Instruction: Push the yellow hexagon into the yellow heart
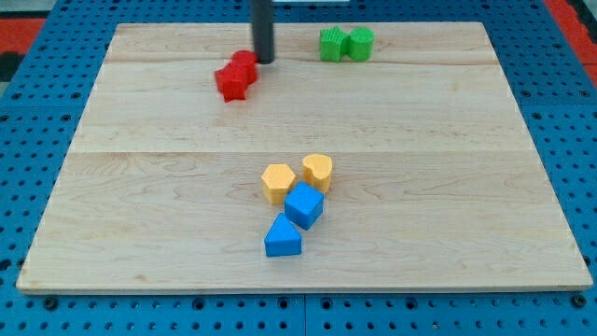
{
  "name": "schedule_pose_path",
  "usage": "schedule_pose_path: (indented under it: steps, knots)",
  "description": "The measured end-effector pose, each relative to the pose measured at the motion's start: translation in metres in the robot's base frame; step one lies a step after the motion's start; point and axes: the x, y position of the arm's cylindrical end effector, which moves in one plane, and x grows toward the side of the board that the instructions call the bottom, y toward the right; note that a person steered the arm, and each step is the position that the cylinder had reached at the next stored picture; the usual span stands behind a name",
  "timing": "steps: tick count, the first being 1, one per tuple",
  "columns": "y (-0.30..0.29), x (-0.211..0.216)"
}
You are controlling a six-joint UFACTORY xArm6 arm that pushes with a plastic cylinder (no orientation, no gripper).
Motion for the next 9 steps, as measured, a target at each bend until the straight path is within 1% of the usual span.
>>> schedule_pose_path:
  steps: [1, 2, 3, 4, 5, 6, 9]
  knots:
    - [-0.012, 0.001]
    - [0.034, 0.035]
    - [0.053, 0.098]
    - [-0.025, 0.140]
    - [-0.052, 0.201]
    - [-0.020, 0.225]
    - [0.106, 0.225]
